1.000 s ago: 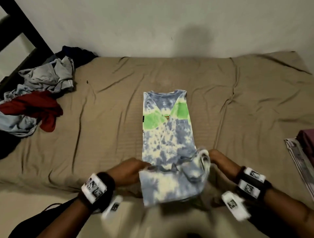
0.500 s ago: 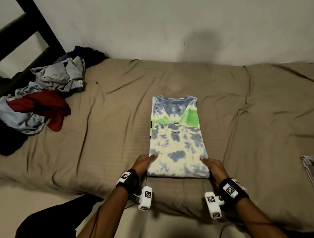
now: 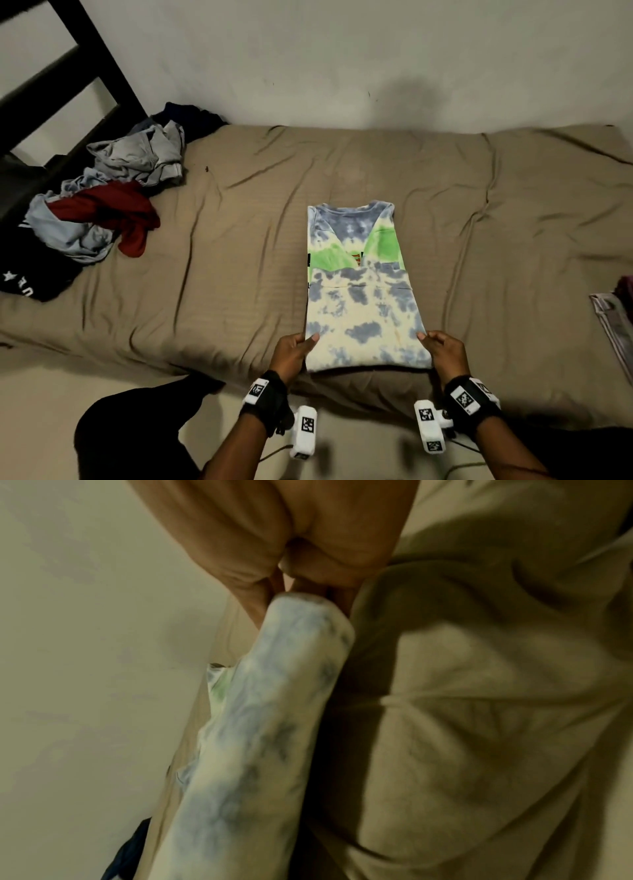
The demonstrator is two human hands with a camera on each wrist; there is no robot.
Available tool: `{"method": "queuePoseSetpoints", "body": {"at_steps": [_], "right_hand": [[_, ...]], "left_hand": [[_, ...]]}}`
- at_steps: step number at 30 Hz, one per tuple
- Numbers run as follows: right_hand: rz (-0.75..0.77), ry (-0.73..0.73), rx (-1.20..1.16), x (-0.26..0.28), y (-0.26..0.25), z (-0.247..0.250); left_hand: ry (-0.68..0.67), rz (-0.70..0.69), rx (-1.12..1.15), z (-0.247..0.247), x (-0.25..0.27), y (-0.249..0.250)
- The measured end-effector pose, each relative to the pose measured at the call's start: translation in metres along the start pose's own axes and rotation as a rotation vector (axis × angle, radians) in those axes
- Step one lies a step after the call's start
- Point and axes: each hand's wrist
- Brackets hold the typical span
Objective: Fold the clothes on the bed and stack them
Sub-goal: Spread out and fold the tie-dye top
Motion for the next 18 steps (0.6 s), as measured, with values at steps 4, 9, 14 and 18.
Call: {"method": "queuePoseSetpoints", "body": {"at_steps": [4,9,14,18], "right_hand": [[0.054,0.008,0.126,0.000,0.009,0.008],[0.055,0.050,0.261,0.014,0.007,0.008],[0.042,0.067,0.281,0.028,0.019,0.016],[0.052,0.034,0.249,0.028,0.022,0.019]], "left_hand": [[0.144,0.003,-0.012,0.003,0.005,-0.018],[0.286,-0.007,-0.086,0.014,-0.015,-0.049],[0.276,0.013,-0.026,0.010,0.022,-0.024],[0.216,0.024,-0.008,0.013,0.025,-0.020]]}}
Point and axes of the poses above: each hand's wrist, its own x-axis away from the middle knuckle, its own z-axis out of the back of the hand, y = z × x, and after that the axes turned 3 degrees about z, right-handed
